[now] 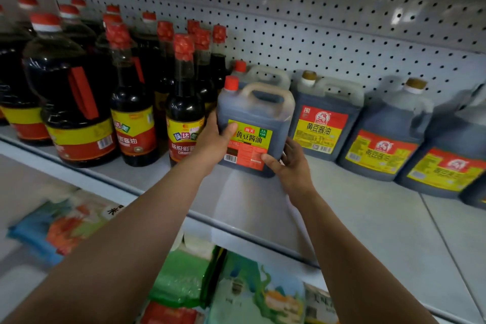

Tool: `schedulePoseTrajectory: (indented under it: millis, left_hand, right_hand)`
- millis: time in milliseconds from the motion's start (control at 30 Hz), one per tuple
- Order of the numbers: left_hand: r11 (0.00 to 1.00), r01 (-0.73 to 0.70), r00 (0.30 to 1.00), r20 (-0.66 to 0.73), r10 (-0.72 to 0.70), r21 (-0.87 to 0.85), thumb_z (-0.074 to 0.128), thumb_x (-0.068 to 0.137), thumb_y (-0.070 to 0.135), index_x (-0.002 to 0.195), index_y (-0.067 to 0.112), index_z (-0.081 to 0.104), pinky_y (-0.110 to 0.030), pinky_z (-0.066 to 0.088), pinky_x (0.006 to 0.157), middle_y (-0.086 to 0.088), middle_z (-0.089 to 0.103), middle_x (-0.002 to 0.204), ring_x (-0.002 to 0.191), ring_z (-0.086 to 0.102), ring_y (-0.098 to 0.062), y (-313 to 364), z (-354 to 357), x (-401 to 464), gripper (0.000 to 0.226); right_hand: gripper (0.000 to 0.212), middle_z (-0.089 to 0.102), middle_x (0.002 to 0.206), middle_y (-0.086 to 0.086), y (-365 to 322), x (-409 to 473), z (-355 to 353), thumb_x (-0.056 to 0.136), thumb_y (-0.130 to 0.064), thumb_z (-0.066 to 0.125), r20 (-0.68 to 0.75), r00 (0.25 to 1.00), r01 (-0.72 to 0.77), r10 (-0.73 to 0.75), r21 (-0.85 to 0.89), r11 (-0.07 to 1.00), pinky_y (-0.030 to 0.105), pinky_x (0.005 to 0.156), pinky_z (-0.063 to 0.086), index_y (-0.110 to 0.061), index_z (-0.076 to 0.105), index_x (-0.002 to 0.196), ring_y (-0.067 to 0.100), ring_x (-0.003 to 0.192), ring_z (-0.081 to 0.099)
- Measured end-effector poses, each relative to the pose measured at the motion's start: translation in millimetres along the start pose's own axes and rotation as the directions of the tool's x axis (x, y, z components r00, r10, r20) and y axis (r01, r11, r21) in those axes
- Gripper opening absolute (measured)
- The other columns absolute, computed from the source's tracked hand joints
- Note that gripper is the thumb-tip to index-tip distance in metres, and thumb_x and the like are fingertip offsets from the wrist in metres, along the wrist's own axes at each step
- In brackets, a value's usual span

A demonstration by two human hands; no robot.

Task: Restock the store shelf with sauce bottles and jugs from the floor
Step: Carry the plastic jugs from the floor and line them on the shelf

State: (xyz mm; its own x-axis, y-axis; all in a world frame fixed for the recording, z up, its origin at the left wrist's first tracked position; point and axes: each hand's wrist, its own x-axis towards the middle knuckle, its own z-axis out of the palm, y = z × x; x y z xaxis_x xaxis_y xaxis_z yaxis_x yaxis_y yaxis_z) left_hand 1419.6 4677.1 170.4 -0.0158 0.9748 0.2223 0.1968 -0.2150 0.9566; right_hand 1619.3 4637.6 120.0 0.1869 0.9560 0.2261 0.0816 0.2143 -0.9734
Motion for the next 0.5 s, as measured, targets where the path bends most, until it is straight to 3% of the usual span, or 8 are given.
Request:
schedulePoseTrajectory:
  millis: [133,267,400,500]
  left_hand:
    - [0.999,0.017,0.999,-0.041,-0.014,0.051,0.056,0.1,0.033,0.152,0.027,0.029,-0.045,0.042,0.108,0.0,0.056,0.14,0.125,0.054,-0.022,1,6,8,0.059]
    - [0.996,0.034,0.997,-0.065,-0.029,0.076,0.052,0.102,0.03,0.153,0.025,0.027,-0.033,0.039,0.101,0.0,0.054,0.139,0.119,0.051,-0.017,2,9,10,0.058]
    - [0.997,0.058,0.997,-0.054,-0.056,0.042,0.052,0.102,0.03,0.153,0.027,0.027,-0.038,0.041,0.104,0.0,0.055,0.14,0.124,0.052,-0.021,5,10,10,0.057]
    - [0.996,0.086,0.989,-0.125,-0.081,0.037,0.055,0.1,0.034,0.149,0.024,0.035,-0.044,0.043,0.105,-0.002,0.056,0.138,0.123,0.054,-0.024,7,15,6,0.054]
  right_hand:
    - [0.076,0.063,0.138,-0.004,3,11,4,0.08,-0.013,0.086,0.004,1.0,-0.007,0.007,0.012,1.0,0.047,0.104,0.053,-0.02,0.047,0.145,0.015,0.125,0.062]
    - [0.074,0.063,0.134,-0.009,2,12,6,0.08,-0.016,0.086,-0.012,1.0,-0.021,0.02,-0.026,0.999,0.041,0.102,0.055,-0.023,0.048,0.143,0.01,0.121,0.063]
    - [0.078,0.06,0.138,-0.006,-8,13,5,0.081,-0.024,0.086,0.007,0.998,-0.064,0.065,-0.129,0.99,0.041,0.101,0.055,-0.024,0.043,0.146,0.015,0.126,0.059]
    - [0.079,0.058,0.141,-0.001,-21,11,3,0.081,-0.028,0.086,-0.002,0.994,-0.107,0.11,-0.255,0.961,0.041,0.103,0.053,-0.019,0.043,0.147,0.02,0.125,0.06]
